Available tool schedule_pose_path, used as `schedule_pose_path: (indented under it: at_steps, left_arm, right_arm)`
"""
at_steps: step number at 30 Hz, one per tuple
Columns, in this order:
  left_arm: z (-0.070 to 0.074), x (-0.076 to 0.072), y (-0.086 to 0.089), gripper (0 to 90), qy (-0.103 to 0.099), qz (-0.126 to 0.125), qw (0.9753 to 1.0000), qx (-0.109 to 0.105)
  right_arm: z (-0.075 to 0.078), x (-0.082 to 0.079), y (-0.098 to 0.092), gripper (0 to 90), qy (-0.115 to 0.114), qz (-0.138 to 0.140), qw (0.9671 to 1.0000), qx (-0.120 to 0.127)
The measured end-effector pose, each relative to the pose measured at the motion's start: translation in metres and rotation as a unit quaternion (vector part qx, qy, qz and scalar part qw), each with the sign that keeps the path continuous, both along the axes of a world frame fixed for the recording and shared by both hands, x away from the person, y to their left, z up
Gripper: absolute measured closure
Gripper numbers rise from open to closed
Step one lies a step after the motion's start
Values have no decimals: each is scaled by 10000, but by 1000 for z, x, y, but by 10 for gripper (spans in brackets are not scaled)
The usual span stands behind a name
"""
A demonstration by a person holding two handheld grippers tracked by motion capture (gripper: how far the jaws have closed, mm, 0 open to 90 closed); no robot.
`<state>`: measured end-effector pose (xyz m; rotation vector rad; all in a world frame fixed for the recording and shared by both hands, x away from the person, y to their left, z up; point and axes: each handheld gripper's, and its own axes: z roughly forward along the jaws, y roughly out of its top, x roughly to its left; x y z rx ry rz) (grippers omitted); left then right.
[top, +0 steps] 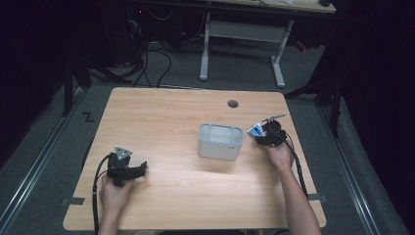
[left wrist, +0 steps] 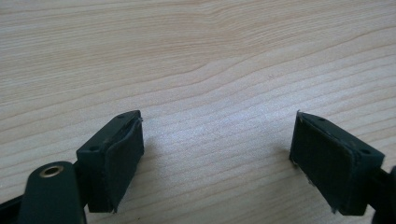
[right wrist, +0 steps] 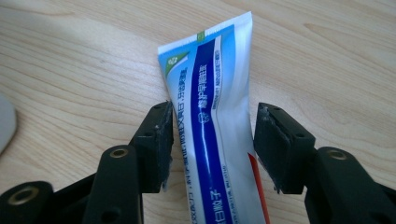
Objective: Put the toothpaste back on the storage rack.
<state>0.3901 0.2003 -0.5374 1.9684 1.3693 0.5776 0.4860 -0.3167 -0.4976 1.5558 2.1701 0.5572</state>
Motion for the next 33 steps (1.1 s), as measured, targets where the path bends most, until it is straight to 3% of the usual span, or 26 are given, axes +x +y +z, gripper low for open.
schedule_pose_path:
  at_steps: [4,7,11,16,24,29,33]
  left_arm:
    - [0,0,0,177,1,0,10000,1]
    - [0,0,0,178,3,-4,10000,-1]
    - [0,0,0,178,3,-3,10000,0]
    - [0,0,0,177,3,-3,10000,0]
    - [0,0,0,178,-5,4,10000,-1]
    - [0,0,0,178,-5,4,10000,-1]
    - [0,0,0,179,-11,6,10000,-8]
  right_arm:
    - [-6,2,-2,545,153,-105,9997,-144]
    - [-8,4,-6,557,173,-215,9996,46]
    - [-7,5,-8,590,242,-259,9993,90]
    - [-5,9,-15,633,437,-444,9975,336]
    - [2,11,-13,701,555,-342,9977,166]
    - [3,9,-14,711,600,-294,9972,334]
    - [5,8,-13,711,643,-209,9972,309]
